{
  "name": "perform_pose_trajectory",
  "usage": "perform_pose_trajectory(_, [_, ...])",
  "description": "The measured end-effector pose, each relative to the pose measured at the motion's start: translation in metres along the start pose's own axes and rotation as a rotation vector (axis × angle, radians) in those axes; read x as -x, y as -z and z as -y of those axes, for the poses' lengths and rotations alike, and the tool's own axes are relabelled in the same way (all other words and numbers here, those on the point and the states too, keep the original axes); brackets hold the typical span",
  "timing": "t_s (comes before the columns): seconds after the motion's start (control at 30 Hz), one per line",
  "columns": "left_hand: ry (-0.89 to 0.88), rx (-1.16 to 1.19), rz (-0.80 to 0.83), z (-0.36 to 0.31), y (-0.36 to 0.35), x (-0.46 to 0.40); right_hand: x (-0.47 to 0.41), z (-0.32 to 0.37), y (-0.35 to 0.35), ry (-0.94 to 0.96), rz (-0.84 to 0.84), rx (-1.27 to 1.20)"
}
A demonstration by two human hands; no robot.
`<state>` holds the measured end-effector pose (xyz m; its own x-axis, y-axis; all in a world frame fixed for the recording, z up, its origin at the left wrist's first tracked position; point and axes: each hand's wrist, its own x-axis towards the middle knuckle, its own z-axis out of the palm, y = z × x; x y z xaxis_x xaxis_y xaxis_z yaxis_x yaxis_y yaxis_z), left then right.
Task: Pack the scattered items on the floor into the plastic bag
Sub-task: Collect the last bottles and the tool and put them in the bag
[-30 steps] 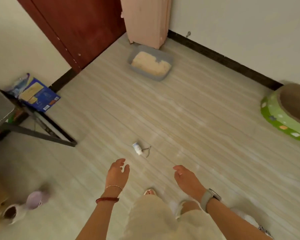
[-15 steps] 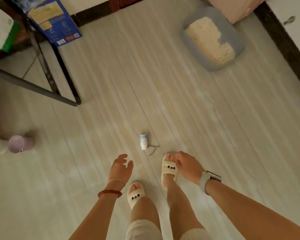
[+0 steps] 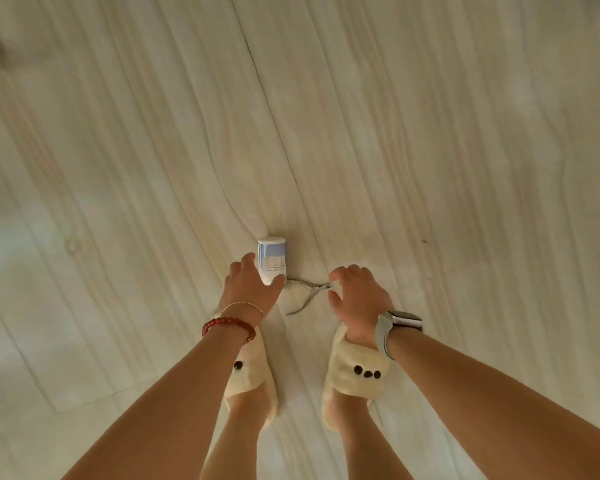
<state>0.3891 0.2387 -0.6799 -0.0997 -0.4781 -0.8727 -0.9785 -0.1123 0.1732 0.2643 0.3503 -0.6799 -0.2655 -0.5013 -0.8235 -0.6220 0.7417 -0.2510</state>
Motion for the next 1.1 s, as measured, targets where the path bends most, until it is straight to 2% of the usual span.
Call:
perform_pose_trajectory(0.13, [-0.008, -0.162, -0.155, 0.001, -0.037, -0.051, -0.048, 0.002, -0.061, 0.051, -0.159, 0.072])
perform_pose_trajectory(0.3, [-0.049, 0.037, -0.140, 0.002, -0.048, -0.061, -0.069, 0.003, -0.090, 0.095, -0.231, 0.346])
perform_pose_trajectory(0.4, [-0.052, 0.088, -0.163, -0.007, -0.026, -0.047, -0.056, 0.000, -0.074, 0.111, -0.221, 0.311])
perform_pose_trajectory(0.47, [-0.089, 0.083, -0.180, -0.021, -0.003, -0.032, -0.034, 0.000, -0.044, 0.056, -0.204, 0.189])
perform_pose_trajectory(0.6, [-0.213, 0.056, -0.228, -0.071, 0.051, 0.023, 0.020, -0.003, 0.032, -0.174, -0.228, -0.205])
perform_pose_trajectory(0.77, [-0.380, 0.115, -0.294, -0.156, 0.117, 0.137, 0.119, 0.000, 0.149, -0.202, -0.479, -0.460])
perform_pose_trajectory(0.97, [-0.650, 0.280, -0.361, -0.257, 0.185, 0.322, 0.293, 0.009, 0.287, -0.134, -0.817, -0.922])
perform_pose_trajectory(1.1, [-0.852, 0.307, -0.308, -0.283, 0.203, 0.434, 0.408, 0.011, 0.324, -0.181, -1.032, -1.047])
